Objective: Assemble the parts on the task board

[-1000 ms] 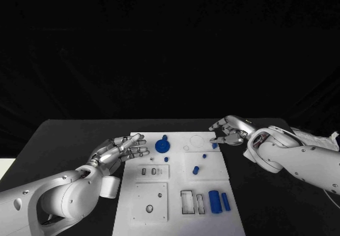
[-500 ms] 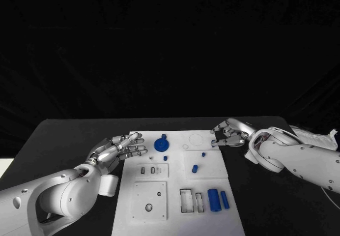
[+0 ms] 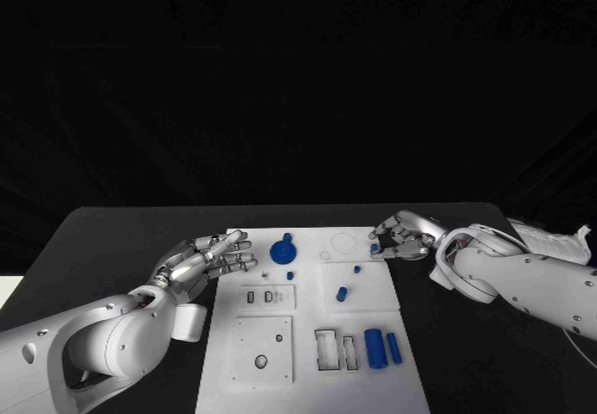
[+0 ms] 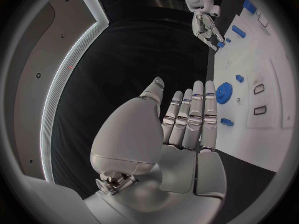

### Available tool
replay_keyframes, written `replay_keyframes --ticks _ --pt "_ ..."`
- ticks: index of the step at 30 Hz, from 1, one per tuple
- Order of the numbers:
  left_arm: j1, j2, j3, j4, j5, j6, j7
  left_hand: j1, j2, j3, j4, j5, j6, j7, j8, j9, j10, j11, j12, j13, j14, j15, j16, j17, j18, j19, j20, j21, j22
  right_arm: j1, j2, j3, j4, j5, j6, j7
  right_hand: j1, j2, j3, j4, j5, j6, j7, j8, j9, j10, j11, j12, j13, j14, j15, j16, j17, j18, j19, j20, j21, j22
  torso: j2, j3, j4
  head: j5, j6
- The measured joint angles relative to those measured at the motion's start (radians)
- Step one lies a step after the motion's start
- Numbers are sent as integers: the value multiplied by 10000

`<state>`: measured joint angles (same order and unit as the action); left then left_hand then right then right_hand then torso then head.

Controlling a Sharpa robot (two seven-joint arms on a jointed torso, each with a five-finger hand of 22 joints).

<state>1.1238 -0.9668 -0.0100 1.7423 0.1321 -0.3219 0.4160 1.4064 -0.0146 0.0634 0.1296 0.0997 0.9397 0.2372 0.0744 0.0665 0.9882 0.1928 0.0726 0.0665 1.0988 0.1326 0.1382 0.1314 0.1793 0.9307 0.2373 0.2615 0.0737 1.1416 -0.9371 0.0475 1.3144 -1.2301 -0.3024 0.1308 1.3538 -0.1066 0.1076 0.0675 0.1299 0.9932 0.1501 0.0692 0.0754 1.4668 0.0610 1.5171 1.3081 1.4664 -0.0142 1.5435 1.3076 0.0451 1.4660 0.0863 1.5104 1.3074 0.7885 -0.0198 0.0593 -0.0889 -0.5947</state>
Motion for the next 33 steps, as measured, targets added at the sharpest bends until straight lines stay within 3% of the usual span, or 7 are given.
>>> replay_keyframes --ticks 14,33 --pt "0 3 0 -17 0 9 -5 0 0 0 0 0 0 0 0 0 0 0 0 0 0 0 -56 9 1 0 0 0 -12 -48 149 2 -153 -44 189 -3 85 532 155 -155 1 587 -159 116 78 -21 -22 116 -1 0 0 83 -1 0 0 0 79 7 -1 2 -8 -17 -16" --pt "0 24 -1 -38 0 34 -9 -1 0 0 0 0 0 0 0 0 0 0 0 0 0 0 -55 7 1 0 0 0 -10 -61 188 4 -215 -104 302 -8 122 568 224 -223 -41 682 -182 116 76 3 -74 154 -3 0 -1 119 -2 0 0 0 117 5 -4 5 -2 -62 -27"
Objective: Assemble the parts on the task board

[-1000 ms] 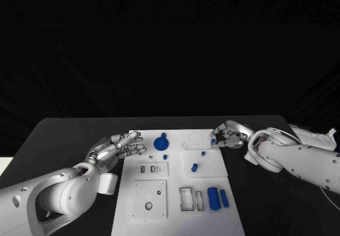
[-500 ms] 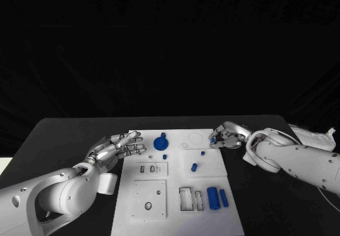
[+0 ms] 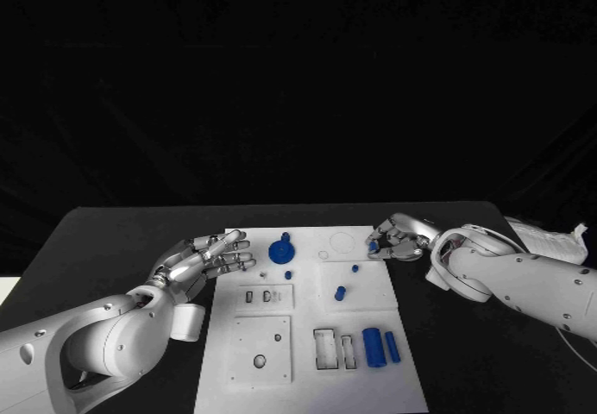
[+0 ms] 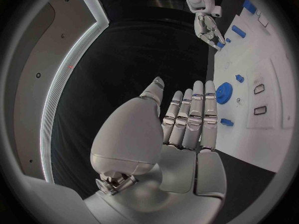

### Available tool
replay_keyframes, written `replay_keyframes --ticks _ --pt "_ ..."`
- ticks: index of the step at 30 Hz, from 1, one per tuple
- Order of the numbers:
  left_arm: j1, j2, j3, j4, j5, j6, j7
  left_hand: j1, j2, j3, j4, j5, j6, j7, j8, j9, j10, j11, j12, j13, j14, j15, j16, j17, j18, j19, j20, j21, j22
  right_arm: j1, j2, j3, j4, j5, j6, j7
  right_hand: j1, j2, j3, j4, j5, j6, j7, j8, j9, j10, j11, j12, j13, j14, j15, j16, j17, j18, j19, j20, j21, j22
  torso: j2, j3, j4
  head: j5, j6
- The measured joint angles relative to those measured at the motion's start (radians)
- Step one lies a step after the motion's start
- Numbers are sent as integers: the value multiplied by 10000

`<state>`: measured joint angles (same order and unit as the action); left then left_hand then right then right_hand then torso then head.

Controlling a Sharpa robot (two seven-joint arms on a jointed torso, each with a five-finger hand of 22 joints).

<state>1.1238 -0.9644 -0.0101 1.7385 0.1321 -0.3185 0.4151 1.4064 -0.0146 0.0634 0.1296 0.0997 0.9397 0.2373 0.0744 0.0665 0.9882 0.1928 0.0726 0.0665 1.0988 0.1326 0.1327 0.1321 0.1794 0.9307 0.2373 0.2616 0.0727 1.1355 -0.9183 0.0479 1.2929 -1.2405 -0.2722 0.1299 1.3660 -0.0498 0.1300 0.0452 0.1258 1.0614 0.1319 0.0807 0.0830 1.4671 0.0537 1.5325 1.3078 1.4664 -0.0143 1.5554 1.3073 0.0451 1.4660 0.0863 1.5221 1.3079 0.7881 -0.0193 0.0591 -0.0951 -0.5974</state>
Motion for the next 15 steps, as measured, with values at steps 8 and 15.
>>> replay_keyframes --ticks 8,15 --pt "0 0 0 -3 0 5 -4 0 0 0 0 0 0 0 0 0 0 0 0 0 0 0 0 -1 -1 0 0 0 0 -1 -1 0 -39 -17 0 -15 -182 -183 -68 -68 0 -20 20 -99 -32 0 1 0 -1 0 0 -1 3 0 0 0 0 -1 0 1 1 -31 1" --pt "0 -2 0 -3 0 8 -8 0 0 0 0 0 0 0 0 0 0 0 0 0 0 0 0 -2 -1 0 0 0 1 -1 -2 0 -53 -34 -8 -31 -264 -265 -168 -79 0 -97 97 -137 -56 0 1 0 -2 0 0 -1 7 0 0 0 0 -2 -1 1 1 -35 0"
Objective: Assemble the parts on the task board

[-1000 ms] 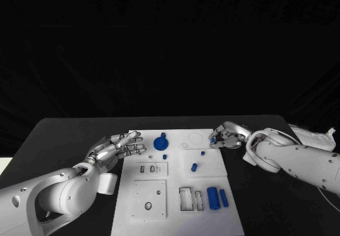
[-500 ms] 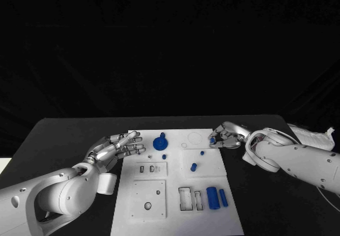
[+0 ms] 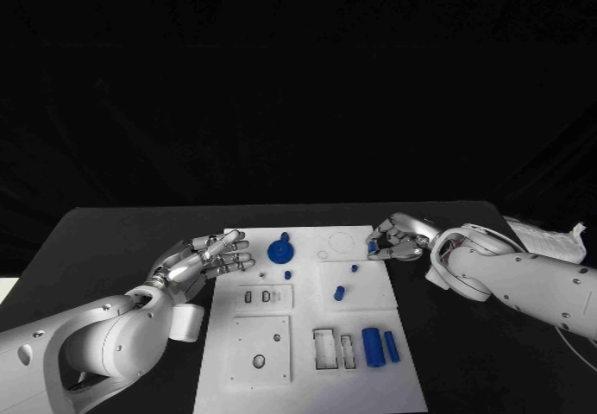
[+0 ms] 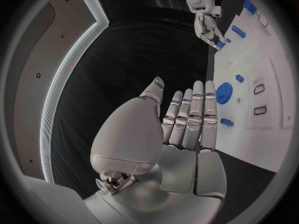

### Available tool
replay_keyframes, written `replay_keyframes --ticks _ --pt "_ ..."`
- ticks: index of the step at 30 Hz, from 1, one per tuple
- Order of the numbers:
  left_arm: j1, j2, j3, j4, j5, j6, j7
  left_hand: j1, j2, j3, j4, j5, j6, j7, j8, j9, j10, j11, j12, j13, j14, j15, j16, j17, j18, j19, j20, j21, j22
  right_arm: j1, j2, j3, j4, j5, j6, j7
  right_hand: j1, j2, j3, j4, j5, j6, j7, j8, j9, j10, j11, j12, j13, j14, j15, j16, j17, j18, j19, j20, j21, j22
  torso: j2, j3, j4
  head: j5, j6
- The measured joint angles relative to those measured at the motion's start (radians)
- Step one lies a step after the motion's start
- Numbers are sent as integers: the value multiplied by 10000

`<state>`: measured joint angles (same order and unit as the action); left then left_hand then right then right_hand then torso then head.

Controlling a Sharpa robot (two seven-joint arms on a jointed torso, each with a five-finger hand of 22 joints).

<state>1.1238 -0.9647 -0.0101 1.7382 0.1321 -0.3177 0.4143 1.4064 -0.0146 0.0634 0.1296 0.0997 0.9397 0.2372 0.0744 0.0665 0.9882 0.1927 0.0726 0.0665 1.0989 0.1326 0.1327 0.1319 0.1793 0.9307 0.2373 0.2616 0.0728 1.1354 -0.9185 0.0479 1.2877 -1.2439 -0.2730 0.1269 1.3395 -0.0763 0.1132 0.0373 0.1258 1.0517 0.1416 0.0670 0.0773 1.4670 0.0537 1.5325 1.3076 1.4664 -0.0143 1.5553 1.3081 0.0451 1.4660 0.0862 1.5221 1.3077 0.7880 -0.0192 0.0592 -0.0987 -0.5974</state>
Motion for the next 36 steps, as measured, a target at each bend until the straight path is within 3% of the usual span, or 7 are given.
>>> replay_keyframes --ticks 14,16,18,22,30,36 --pt "0 -1 0 0 1 2 -12 0 0 0 0 0 0 0 0 0 0 0 0 0 0 0 0 -1 -1 0 0 0 1 0 0 0 -2 -28 1 -10 2 2 0 0 98 31 -31 0 1 0 0 0 -1 0 0 -1 -2 0 0 0 0 -2 -3 0 0 -20 25" --pt "0 -1 0 0 1 2 -13 0 0 0 0 0 0 0 0 0 0 0 0 0 0 0 0 -1 -1 0 0 0 1 -1 1 0 -3 -30 0 -10 90 118 34 -34 47 84 -84 17 14 0 0 0 -1 0 0 -1 -2 0 0 0 0 -2 -3 0 1 -35 1" --pt "0 -1 0 0 1 3 -14 0 0 0 0 0 0 0 0 0 0 0 0 0 0 0 0 -2 0 0 0 0 1 -1 1 0 -10 -31 -1 -10 224 388 216 -162 -248 247 -129 98 42 -16 -16 0 0 -21 -38 -1 -2 0 0 0 0 -2 -3 0 6 -62 -32" --pt "0 -3 0 0 1 3 -15 0 0 0 0 0 0 0 0 0 0 0 0 0 0 0 0 -2 0 0 0 0 1 -1 7 2 -23 -30 -19 -3 426 720 628 -313 -676 513 -231 170 56 -25 -134 39 -2 -17 -130 -1 -3 1 -10 -33 0 -2 -7 0 7 -80 -78" --pt "-1 -3 0 0 1 3 -16 0 0 0 0 0 0 0 0 0 0 0 0 0 0 0 0 -2 0 0 0 0 1 0 28 9 -29 -24 -178 28 595 941 1071 -571 -766 671 -241 297 63 17 -305 39 2 -17 -273 44 -4 -103 20 -168 0 -3 -7 0 7 -57 -107" --pt "-1 -2 0 0 1 3 -16 0 0 0 0 0 0 0 0 0 0 0 0 0 0 0 0 8 0 0 0 0 -9 -1 31 53 52 -23 -397 28 608 1007 1095 -594 -800 671 -241 297 62 17 -305 39 3 -17 -273 86 -4 -104 -15 -203 0 -3 -7 0 5 -35 -112"
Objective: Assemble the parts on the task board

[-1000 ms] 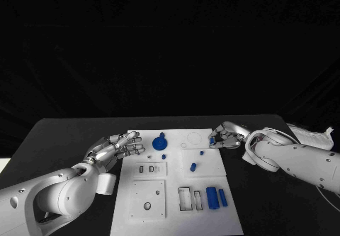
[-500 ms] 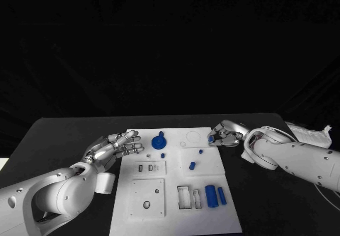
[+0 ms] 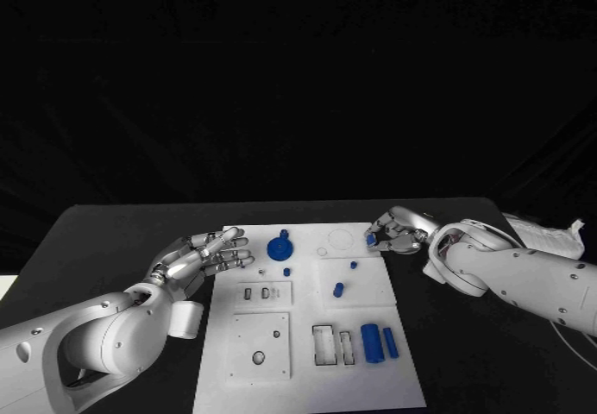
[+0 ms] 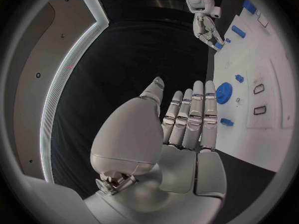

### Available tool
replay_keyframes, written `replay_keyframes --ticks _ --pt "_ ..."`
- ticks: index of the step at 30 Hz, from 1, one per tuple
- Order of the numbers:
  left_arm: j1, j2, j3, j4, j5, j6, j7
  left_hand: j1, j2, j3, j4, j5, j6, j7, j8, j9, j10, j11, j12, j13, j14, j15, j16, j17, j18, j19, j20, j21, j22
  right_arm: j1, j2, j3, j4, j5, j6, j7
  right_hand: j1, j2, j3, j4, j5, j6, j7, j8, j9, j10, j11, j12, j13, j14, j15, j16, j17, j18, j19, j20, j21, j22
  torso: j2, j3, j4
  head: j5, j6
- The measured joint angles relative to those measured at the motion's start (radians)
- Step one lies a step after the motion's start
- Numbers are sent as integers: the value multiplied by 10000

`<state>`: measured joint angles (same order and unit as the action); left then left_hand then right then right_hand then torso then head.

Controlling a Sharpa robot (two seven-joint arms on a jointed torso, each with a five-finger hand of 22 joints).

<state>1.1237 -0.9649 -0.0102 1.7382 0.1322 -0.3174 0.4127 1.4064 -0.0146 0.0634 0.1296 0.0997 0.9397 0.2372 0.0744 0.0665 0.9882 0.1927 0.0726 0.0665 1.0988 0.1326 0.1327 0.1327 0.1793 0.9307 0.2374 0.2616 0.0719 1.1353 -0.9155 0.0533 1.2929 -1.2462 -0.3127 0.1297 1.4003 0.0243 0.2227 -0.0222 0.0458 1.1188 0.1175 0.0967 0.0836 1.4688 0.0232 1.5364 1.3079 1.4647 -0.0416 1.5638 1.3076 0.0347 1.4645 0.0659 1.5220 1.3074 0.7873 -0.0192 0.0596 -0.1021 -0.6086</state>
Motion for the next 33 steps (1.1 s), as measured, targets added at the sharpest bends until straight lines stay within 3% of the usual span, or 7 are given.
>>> replay_keyframes --ticks 5,10,12,18,21,26,33 --pt "0 -1 0 -6 0 0 0 0 0 0 0 0 0 0 0 0 0 0 0 0 0 0 0 -1 0 0 0 0 1 24 -24 59 528 21 -238 -89 -56 56 0 0 -11 0 0 0 -1 0 0 0 -1 20 -20 0 0 2 0 0 0 0 -8 0 -12 40 22" --pt "-1 51 0 -74 0 0 0 0 0 0 0 0 0 0 0 0 0 0 0 0 0 0 0 -1 0 0 0 0 1 207 107 95 1270 -7 -440 -498 -123 116 15 16 -38 -1 1 -1 -4 0 1 0 -1 35 -35 -1 -1 5 34 -34 0 -1 -35 -12 -12 103 26" --pt "-1 88 -1 -110 0 0 0 0 0 0 0 0 0 0 0 0 0 0 0 0 0 0 0 -2 0 0 0 0 1 266 268 102 1554 -71 -495 -768 -232 216 18 19 -28 -1 1 -3 -7 0 1 0 -1 35 -35 -1 -1 6 35 -34 0 -1 -52 -21 -5 159 0" --pt "-1 128 -1 -228 0 7 2 0 0 0 0 0 0 0 0 0 0 0 0 0 0 0 0 -2 1 0 0 0 1 295 925 51 2189 -561 -503 -1505 -404 151 25 27 9 -2 2 -3 -6 -19 -18 -1 -4 35 -34 -2 -2 12 35 -33 0 7 -109 -49 32 356 -147" --pt "-2 156 -1 -318 0 11 7 0 0 0 0 0 0 0 0 0 0 0 0 0 0 0 0 -2 0 0 0 0 1 217 1224 19 2446 -1073 -470 -1779 -438 134 -5 57 10 -2 2 -3 -6 -33 -32 -1 -5 36 -34 -2 -2 13 35 -33 0 7 -144 -59 63 441 -231" --pt "-2 165 0 -417 0 11 22 0 0 0 0 0 0 0 0 0 0 0 0 0 0 0 0 -3 0 0 0 0 2 12 1770 -88 2565 -1831 -384 -2130 -456 151 -5 58 9 -2 2 -3 -6 -34 -32 -1 -5 35 -34 -3 -3 16 35 -33 0 7 -203 -87 112 699 -383" --pt "-1 160 1 -424 0 2 45 0 0 30 -29 0 0 0 0 0 0 0 0 0 0 0 0 -4 0 0 0 0 2 -488 2489 -193 2468 -2617 -329 -2581 -533 97 -4 59 65 -2 2 -3 -5 -34 -32 -40 -5 0 -70 -8 -3 18 34 -32 0 6 -267 -132 144 898 -572"
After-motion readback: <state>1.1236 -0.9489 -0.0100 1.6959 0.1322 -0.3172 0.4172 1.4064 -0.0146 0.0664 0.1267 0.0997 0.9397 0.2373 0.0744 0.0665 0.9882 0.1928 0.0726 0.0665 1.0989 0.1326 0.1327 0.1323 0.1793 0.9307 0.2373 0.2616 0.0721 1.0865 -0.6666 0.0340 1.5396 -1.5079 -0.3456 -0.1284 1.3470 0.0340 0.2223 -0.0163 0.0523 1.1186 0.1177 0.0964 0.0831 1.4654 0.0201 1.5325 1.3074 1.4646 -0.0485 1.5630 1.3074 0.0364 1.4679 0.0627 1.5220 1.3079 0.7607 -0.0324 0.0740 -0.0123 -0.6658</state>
